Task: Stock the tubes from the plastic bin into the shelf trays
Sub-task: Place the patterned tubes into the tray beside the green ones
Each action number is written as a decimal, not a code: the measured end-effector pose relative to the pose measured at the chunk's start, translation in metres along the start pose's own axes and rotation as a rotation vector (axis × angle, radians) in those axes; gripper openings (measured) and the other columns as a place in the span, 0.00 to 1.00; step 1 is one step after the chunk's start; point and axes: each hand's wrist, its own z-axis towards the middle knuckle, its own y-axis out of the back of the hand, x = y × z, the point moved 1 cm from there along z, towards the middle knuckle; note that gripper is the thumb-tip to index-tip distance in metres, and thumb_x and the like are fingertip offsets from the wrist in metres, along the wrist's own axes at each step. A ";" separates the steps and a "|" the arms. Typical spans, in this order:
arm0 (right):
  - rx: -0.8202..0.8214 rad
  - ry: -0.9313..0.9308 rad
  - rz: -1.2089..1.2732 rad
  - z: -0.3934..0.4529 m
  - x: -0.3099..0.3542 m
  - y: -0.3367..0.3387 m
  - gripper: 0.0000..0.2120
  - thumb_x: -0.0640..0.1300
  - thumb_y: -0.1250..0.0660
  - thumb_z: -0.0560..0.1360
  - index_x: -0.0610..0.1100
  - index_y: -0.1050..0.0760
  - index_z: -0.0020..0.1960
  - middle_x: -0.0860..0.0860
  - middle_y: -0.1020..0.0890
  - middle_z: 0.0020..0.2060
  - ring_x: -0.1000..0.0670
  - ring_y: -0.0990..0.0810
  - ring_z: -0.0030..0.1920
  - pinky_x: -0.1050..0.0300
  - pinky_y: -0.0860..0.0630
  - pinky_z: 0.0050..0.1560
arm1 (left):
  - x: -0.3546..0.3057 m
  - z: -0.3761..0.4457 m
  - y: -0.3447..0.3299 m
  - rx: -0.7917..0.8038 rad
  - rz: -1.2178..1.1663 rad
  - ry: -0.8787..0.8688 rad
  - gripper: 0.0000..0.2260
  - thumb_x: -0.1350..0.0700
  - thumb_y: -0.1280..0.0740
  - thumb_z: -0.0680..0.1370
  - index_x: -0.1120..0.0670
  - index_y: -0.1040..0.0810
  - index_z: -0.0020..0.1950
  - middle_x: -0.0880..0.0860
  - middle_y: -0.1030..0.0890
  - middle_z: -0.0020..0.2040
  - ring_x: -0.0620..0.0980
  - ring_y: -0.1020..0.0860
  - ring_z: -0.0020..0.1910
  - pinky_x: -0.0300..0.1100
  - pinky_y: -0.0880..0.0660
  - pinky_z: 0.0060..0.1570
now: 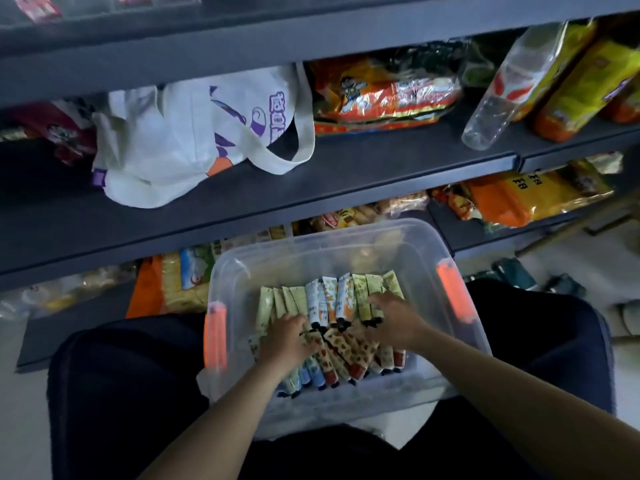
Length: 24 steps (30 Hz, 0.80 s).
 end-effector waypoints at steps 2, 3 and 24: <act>0.036 -0.035 0.002 0.004 -0.007 -0.011 0.31 0.58 0.30 0.69 0.45 0.32 0.67 0.47 0.28 0.64 0.48 0.28 0.61 0.58 0.31 0.55 | 0.003 0.001 -0.014 0.011 -0.048 0.015 0.22 0.48 0.31 0.75 0.53 0.29 0.66 0.51 0.28 0.63 0.50 0.29 0.62 0.38 0.33 0.55; 0.049 -0.055 0.012 0.006 -0.009 -0.015 0.31 0.59 0.30 0.69 0.46 0.31 0.66 0.48 0.27 0.62 0.48 0.27 0.59 0.58 0.31 0.53 | 0.004 0.000 -0.020 0.015 -0.070 0.022 0.23 0.49 0.31 0.75 0.54 0.29 0.67 0.52 0.28 0.63 0.50 0.30 0.62 0.37 0.34 0.54; 0.157 -0.067 -0.110 0.026 -0.018 -0.054 0.21 0.52 0.30 0.69 0.40 0.24 0.56 0.45 0.21 0.52 0.46 0.22 0.55 0.57 0.27 0.51 | 0.015 0.015 -0.048 -0.151 0.078 0.028 0.16 0.47 0.31 0.73 0.52 0.23 0.58 0.50 0.24 0.57 0.51 0.31 0.60 0.44 0.32 0.53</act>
